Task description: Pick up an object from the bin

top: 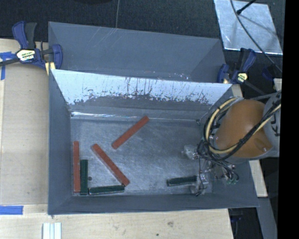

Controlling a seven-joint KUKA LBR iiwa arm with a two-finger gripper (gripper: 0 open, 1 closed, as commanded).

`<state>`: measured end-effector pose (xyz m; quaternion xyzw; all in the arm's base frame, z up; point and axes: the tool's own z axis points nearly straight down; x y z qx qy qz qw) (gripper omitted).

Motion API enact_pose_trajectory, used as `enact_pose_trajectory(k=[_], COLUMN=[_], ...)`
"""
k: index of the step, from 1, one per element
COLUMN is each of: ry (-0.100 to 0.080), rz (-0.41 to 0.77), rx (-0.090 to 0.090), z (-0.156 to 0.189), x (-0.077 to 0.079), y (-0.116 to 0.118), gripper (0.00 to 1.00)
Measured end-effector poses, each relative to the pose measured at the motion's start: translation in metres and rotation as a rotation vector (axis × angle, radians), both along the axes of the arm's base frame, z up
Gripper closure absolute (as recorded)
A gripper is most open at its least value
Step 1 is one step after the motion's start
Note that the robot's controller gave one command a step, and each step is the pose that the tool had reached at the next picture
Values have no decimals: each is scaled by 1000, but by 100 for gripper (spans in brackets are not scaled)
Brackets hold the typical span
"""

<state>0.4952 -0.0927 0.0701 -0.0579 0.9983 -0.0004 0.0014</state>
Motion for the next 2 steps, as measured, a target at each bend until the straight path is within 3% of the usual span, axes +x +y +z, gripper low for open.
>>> enact_pose_trajectory(k=[1, 2], ry=[-4, -10], rz=[1, 6], rx=[0, -2], z=[1, 181], x=[1, -7], y=[0, 2], gripper=[100, 100])
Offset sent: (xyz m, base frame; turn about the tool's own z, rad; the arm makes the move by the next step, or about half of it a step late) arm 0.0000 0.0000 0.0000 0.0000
